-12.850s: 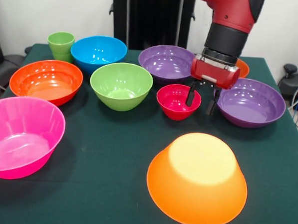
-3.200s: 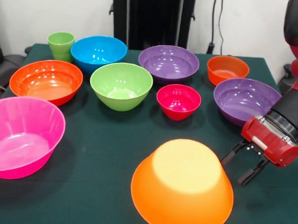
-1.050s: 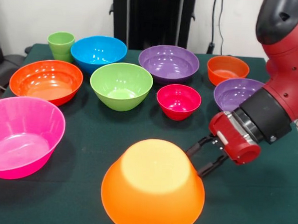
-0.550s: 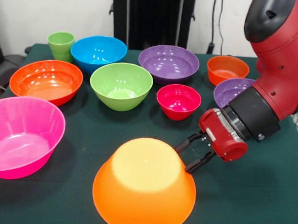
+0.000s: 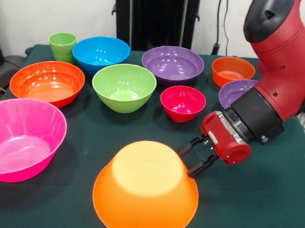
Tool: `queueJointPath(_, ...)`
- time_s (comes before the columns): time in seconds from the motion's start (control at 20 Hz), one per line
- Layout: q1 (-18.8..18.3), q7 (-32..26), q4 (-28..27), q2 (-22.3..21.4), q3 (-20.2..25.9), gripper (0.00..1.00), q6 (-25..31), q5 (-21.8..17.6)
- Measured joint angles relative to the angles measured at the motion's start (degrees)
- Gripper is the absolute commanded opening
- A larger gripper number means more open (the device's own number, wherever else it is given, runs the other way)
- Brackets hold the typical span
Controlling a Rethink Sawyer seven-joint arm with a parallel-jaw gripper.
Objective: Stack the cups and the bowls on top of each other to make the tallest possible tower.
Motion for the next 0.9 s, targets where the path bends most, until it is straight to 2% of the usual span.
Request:
queueJointPath(0.25, 0.7, 0.0, 2.2, -3.9, 6.4, 1.0, -4.3, -1.3)
queueJointPath(0.45, 0.8, 0.0, 4.4, -8.5, 12.8, 1.0, -8.5, -3.7)
queueJointPath(0.65, 0.7, 0.0, 6.5, -13.7, 18.6, 1.0, -12.6, -7.9)
queueJointPath(0.9, 0.7, 0.0, 8.4, -18.6, 22.7, 1.0, -15.0, -13.4)
